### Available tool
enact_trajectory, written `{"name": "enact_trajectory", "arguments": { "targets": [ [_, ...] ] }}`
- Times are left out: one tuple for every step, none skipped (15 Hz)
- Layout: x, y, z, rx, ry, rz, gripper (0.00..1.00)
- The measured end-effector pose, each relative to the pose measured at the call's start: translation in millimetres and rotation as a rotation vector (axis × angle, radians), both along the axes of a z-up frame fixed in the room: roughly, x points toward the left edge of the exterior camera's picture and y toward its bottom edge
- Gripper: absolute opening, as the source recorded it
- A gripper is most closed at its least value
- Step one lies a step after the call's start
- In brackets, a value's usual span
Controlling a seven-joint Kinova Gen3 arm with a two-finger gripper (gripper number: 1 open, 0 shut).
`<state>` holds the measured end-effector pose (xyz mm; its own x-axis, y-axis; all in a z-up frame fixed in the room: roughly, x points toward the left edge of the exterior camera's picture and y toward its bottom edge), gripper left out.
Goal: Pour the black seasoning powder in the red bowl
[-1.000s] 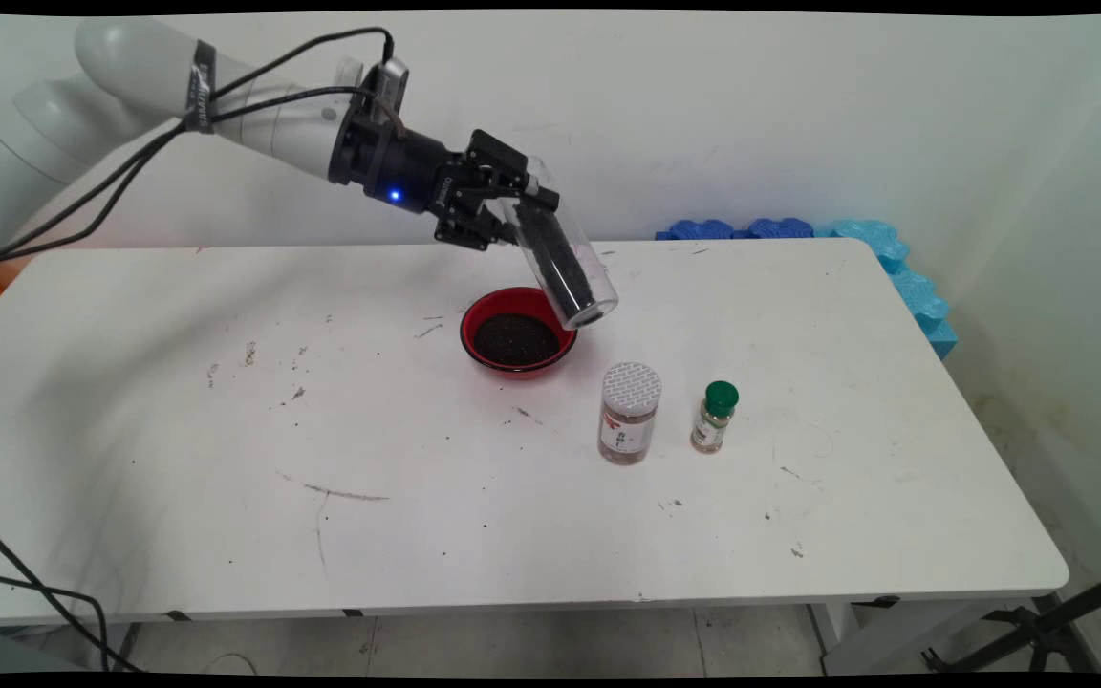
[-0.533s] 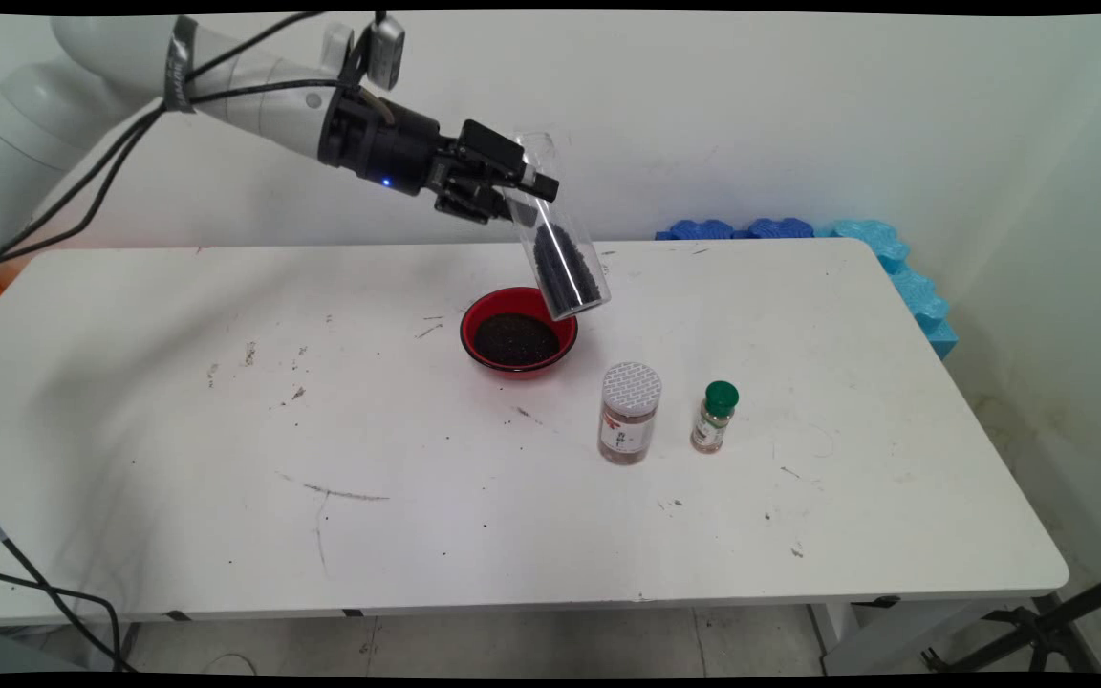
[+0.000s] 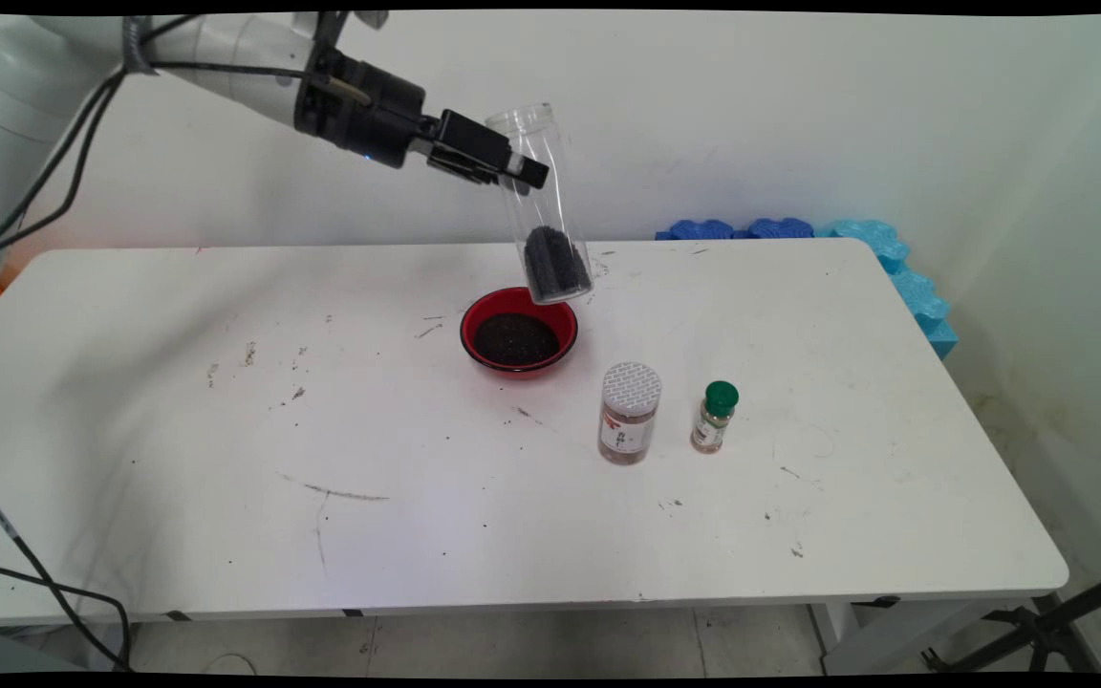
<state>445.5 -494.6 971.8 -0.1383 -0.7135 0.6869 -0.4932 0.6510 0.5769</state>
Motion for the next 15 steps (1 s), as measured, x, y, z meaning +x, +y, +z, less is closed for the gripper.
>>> {"name": "enact_trajectory", "arguments": {
  "targets": [
    [0,2,5,-0.038,-0.016,-0.017,0.00],
    [1,5,10,-0.074,-0.031,-0.031,0.00],
    [1,7,15,-0.102,-0.045,-0.039,0.00],
    [2,9,19,-0.131,-0.062,-0.050,0.00],
    [3,12,23,-0.158,-0.081,-0.059,0.00],
    [3,14,26,-0.180,-0.095,-0.069,0.00],
    [3,17,30,-0.209,-0.112,-0.086,0.00],
    [2,21,34,-0.242,-0.129,-0.106,0.00],
    [2,24,37,-0.269,-0.142,-0.123,0.00],
    [2,27,40,-0.295,-0.154,-0.138,0.00],
    [2,29,43,-0.324,-0.170,-0.155,0.00],
    [2,31,45,-0.341,-0.179,-0.165,0.00],
    [2,33,47,-0.362,-0.191,-0.176,0.00],
    [2,35,50,-0.383,-0.204,-0.187,0.00],
    [2,37,53,-0.399,-0.216,-0.195,0.00]
  ]
}}
